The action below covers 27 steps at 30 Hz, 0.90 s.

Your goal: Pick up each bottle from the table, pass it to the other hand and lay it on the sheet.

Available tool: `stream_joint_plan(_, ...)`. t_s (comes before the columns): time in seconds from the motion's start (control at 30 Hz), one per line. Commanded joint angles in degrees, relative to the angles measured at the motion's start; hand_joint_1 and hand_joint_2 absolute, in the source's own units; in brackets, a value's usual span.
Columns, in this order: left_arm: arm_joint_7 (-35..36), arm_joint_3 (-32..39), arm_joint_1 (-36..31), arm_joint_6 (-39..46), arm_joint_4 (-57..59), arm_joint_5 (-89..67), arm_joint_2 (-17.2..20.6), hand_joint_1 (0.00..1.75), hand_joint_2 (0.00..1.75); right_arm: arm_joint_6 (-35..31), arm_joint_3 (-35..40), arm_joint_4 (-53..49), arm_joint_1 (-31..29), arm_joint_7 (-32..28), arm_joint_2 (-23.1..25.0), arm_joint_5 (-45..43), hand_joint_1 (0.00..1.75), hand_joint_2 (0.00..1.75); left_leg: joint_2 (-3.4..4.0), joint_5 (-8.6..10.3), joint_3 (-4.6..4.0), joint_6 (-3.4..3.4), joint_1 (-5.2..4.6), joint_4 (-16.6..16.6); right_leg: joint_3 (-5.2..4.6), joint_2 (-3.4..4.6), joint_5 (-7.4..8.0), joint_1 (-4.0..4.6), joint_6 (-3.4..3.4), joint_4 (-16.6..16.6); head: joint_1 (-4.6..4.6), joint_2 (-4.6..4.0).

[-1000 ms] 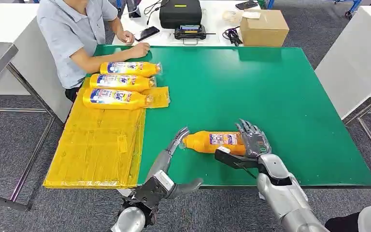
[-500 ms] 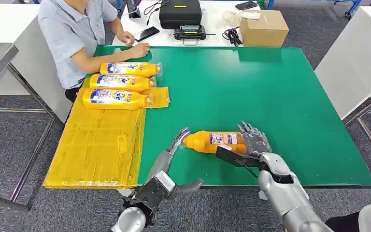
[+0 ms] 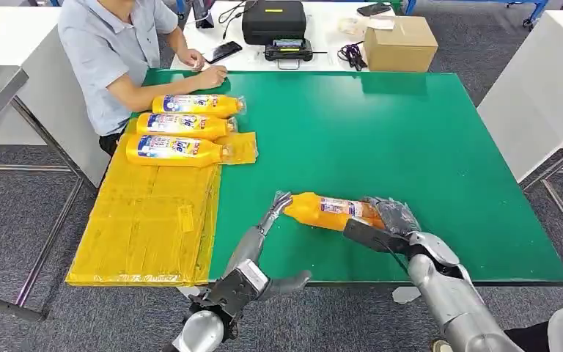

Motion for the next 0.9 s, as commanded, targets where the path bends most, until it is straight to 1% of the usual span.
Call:
stream_joint_plan(0.03,-1.12,-1.26,-2.34,0.92,4.34,0.77,0.87,0.00,1.75,1.13,-2.10,-1.10,4.17,-2.54,0.39,-6.46,1.75,1.75,-0.08,-0.03,0.13,-0.11,0.09,-0.04,0.20,-0.11,-0.05,0.10,-0.12,-0.09,0.02,0.00)
stream_joint_plan(0.23,-1.12,-1.26,-2.34,0.92,4.34,0.77,0.87,0.00,1.75,1.13,-2.10,-1.10,4.17,-2.54,0.39,-6.46,1.75,1.75,0.01,-0.03,0.10,-0.09,0.05,-0.04,0.12,-0.03,-0.03,0.05,-0.09,-0.05,0.00,0.00)
stream_joint_plan(0.3,-1.31,-1.09,-2.11,1.32,4.07,0.81,0.90,0.00,1.75,0.87,-3.29,-1.89,4.55,-3.25,1.05,-8.31,1.75,1.75,0.01,-0.02,0.08,-0.09,0.05,-0.04,0.11,-0.03,-0.02,0.06,-0.09,-0.05,0.00,0.00)
stream_joint_plan(0.33,-1.66,-0.35,-1.63,2.14,3.63,1.48,0.63,0.00,1.75,0.55,-4.26,-3.23,5.10,-3.81,1.87,-9.69,1.75,1.75,0.03,-0.07,0.17,-0.16,0.13,-0.04,0.22,-0.03,-0.05,0.14,-0.18,-0.08,0.00,0.00)
stream_joint_plan(0.4,-3.65,1.40,-1.13,4.64,3.24,3.44,-0.32,0.00,1.75,0.13,-5.94,-6.39,6.04,-4.06,3.84,-11.87,1.75,1.75,0.07,-0.05,0.13,-0.12,0.08,-0.05,0.16,0.02,-0.03,0.09,-0.13,-0.07,0.00,0.00)
stream_joint_plan(0.47,-2.62,2.63,-1.75,4.56,3.28,5.17,-1.16,0.00,1.75,-0.22,-7.14,-8.46,6.41,-4.13,5.52,-13.28,1.75,1.75,0.13,-0.10,0.18,-0.18,0.13,-0.05,0.22,0.07,-0.05,0.14,-0.20,-0.09,0.00,0.00)
stream_joint_plan(0.5,-2.10,3.26,-1.83,4.17,3.13,6.53,-1.38,0.00,1.75,-0.23,-7.99,-10.37,7.02,-4.25,6.40,-14.43,1.75,1.75,0.14,-0.06,0.05,-0.11,0.07,-0.02,0.07,0.10,-0.02,0.07,-0.12,-0.03,0.02,0.00)
stream_joint_plan(0.57,-3.56,4.91,-1.06,4.46,2.29,9.54,-1.90,0.00,1.75,-0.52,-9.42,-13.49,8.20,-4.77,7.83,-16.00,1.75,1.75,0.21,-0.09,-0.01,-0.14,0.09,0.01,0.02,0.17,-0.03,0.09,-0.15,0.02,0.00,0.00)
stream_joint_plan(0.6,-7.10,6.66,-0.16,5.58,1.11,13.16,-2.47,0.00,1.75,-0.55,-10.74,-16.48,9.25,-5.42,9.57,-17.62,1.75,1.75,0.27,-0.14,0.06,-0.19,0.12,0.02,0.06,0.21,-0.07,0.13,-0.22,0.03,0.00,0.00)
stream_joint_plan(0.63,-8.07,7.21,0.21,6.47,0.61,14.60,-2.47,0.00,1.75,-0.68,-11.12,-18.09,9.89,-5.42,10.49,-17.69,1.75,1.75,0.22,-0.10,-0.01,-0.14,0.08,0.00,0.00,0.18,-0.04,0.08,-0.16,0.02,0.02,0.00)
stream_joint_plan(0.73,-8.61,8.25,2.12,6.40,-2.37,20.19,-2.00,0.00,1.75,-0.16,-12.34,-25.41,13.49,-5.84,13.47,-20.44,1.75,1.75,0.31,-0.20,-0.01,-0.22,0.13,0.06,-0.02,0.27,-0.11,0.14,-0.24,0.09,-0.02,0.00)
stream_joint_plan(0.8,-8.69,8.15,2.41,6.36,-2.66,20.47,-1.64,0.00,1.75,-0.13,-12.10,-26.77,14.36,-5.72,13.69,-20.52,1.75,1.75,0.32,-0.32,0.08,-0.29,0.20,0.11,0.07,0.25,-0.22,0.22,-0.32,0.13,0.00,0.00)
stream_joint_plan(0.83,-8.69,8.15,2.41,6.36,-2.66,20.47,-1.64,0.00,1.75,-0.13,-12.10,-26.77,14.36,-5.72,13.69,-20.52,1.75,1.75,0.18,-0.16,-0.09,-0.17,0.14,0.02,-0.06,0.15,-0.12,0.14,-0.18,0.05,-0.02,0.00)
stream_joint_plan(0.9,-8.78,7.97,2.42,6.32,-2.60,20.65,-1.58,0.00,1.75,-0.10,-12.16,-27.00,14.54,-5.65,13.54,-20.56,1.75,1.75,0.22,-0.22,0.01,-0.20,0.16,0.03,0.04,0.18,-0.15,0.17,-0.22,0.03,0.02,0.00)
